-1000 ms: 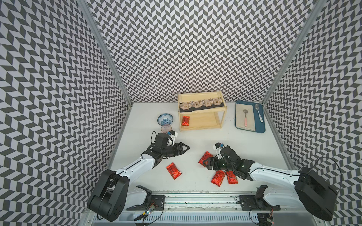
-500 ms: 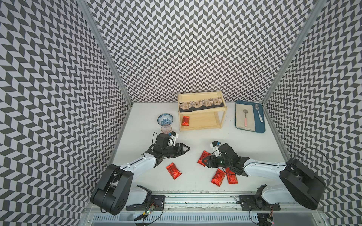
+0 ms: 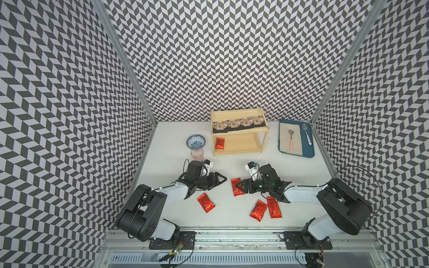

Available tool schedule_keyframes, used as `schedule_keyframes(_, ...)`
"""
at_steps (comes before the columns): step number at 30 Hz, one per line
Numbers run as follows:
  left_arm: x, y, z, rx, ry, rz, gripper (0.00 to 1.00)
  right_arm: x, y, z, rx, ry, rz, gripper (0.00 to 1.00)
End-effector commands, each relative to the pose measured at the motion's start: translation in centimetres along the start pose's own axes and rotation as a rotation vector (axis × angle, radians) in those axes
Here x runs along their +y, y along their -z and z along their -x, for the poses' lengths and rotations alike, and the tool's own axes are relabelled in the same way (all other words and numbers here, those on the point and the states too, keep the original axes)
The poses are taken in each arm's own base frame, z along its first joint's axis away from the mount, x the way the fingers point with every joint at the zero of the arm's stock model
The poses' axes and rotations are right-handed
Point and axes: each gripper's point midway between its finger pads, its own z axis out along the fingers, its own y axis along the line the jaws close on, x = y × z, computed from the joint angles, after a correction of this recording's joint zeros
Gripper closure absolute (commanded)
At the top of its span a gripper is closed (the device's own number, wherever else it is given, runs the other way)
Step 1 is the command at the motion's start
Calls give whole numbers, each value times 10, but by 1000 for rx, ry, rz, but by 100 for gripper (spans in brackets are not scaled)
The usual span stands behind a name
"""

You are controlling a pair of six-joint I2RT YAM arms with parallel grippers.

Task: Place the tea bags on the shelf by color
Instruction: Move the tea bag to the center of the board, then pick up the tea bag from the center of the board.

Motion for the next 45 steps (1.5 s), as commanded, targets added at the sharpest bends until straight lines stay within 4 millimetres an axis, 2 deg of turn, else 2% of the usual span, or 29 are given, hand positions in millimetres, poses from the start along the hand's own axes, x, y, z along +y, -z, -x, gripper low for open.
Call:
schedule_keyframes(1, -3, -3, 4, -11, -21, -18, 35, 19, 0, 22, -51, 81, 83, 40)
schedule_keyframes(5, -1, -9, 9, -19, -25, -15, 36, 20, -1, 28, -49, 77, 114, 43)
schedule_keyframes(9, 2, -14, 8, -9, -21, -21, 38, 32, 14, 36, -100, 92, 127, 50)
schedule_keyframes(14, -3, -22, 16, -9, -32, -43, 38, 28, 27, 18, -99, 94, 120, 59)
schedule_keyframes(19, -13, -37, 28, -19, -48, -71, 38, 24, 26, 0, -63, 79, 136, 60)
schedule_keyframes(24, -1, -49, 31, -16, -30, -45, 39, 15, 19, -9, -30, 79, 128, 61)
schedule_keyframes(30, 13, -56, 22, 4, -22, -23, 40, 5, 16, -15, -20, 72, 115, 61)
schedule_keyframes(42, 5, -59, -1, 52, -57, -46, 55, -6, 11, -17, -18, 52, 96, 62)
schedule_keyframes(45, 8, -58, -3, 52, -57, -37, 65, -9, 12, -17, -18, 47, 98, 62)
